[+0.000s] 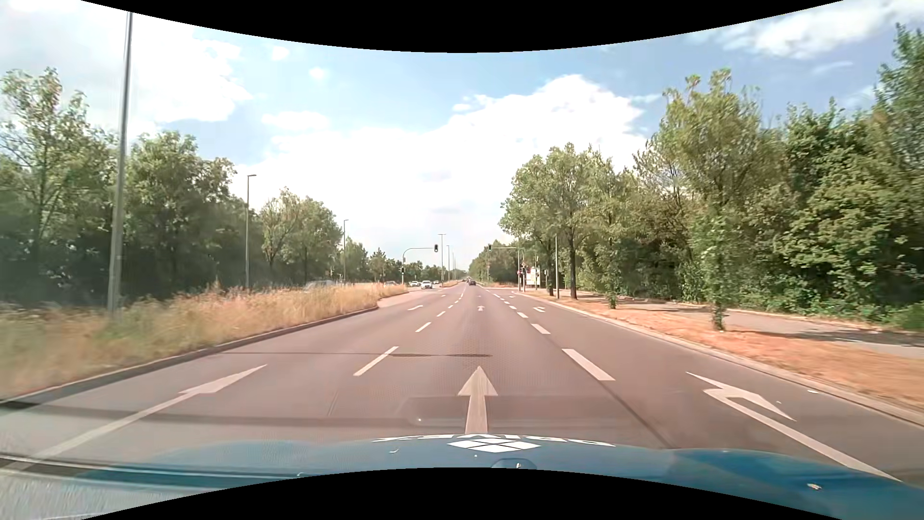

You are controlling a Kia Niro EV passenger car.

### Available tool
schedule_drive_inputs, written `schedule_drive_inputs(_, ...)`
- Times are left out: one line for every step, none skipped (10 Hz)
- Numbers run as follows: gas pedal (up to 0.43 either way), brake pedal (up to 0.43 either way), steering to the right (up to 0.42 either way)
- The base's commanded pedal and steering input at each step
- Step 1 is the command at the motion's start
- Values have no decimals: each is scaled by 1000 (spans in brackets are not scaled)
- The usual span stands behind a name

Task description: Follow the waypoints while adhering to traffic rules and regulations

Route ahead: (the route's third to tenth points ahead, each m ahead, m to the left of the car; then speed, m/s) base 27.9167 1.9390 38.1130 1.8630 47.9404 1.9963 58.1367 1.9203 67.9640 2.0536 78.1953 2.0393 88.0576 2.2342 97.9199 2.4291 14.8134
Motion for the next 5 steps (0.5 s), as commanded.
schedule_drive_inputs(150, 0, -1)
schedule_drive_inputs(150, 0, -1)
schedule_drive_inputs(150, 0, -1)
schedule_drive_inputs(157, 0, -1)
schedule_drive_inputs(169, 0, -1)
